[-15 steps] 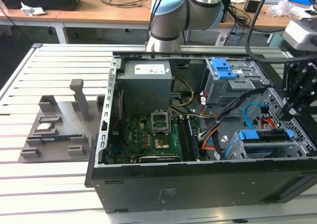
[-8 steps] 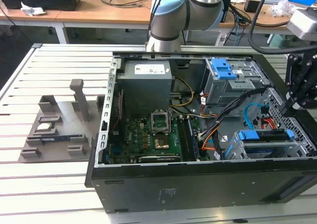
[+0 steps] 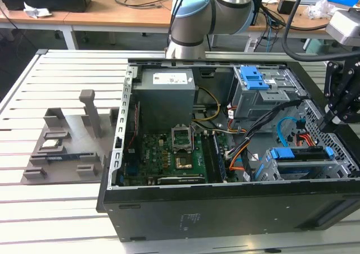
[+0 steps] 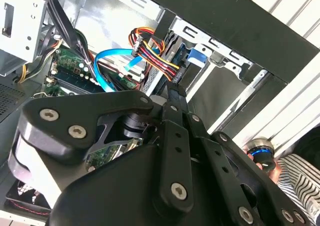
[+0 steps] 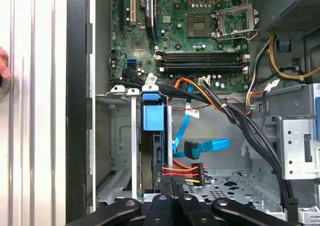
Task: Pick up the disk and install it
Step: 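Insert the second disk wire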
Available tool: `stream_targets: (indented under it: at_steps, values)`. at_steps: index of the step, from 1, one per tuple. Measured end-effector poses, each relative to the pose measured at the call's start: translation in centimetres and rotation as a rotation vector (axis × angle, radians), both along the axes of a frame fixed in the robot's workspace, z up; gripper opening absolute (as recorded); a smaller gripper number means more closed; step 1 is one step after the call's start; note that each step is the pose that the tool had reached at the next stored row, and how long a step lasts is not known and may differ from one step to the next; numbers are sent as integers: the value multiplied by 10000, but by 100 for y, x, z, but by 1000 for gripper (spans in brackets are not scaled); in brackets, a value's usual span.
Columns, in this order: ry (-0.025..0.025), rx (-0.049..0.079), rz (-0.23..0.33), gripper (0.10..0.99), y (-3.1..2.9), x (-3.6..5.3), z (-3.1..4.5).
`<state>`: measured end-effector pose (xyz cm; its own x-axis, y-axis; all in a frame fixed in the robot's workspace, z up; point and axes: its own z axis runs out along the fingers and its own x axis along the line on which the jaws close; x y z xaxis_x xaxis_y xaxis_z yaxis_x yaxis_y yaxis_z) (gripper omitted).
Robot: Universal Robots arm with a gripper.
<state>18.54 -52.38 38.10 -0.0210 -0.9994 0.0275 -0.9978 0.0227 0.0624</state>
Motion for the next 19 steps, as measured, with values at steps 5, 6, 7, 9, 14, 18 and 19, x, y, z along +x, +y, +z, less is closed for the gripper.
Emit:
stream_targets:
  at_steps: [5, 6, 7, 9, 14, 18, 19]
  values:
    - [-1, -5, 0, 302, 18, -1, 4]
    - [0, -2, 0, 302, 61, -9, 1]
    - [0, 1, 0, 302, 93, -18, -2]
    - [-1, -1, 0, 302, 149, -43, -6]
    - [0, 0, 0, 302, 174, -265, -41]
    - [0, 0, 16, 161, 175, -451, -101]
    - [0, 0, 14, 161, 175, -484, -108]
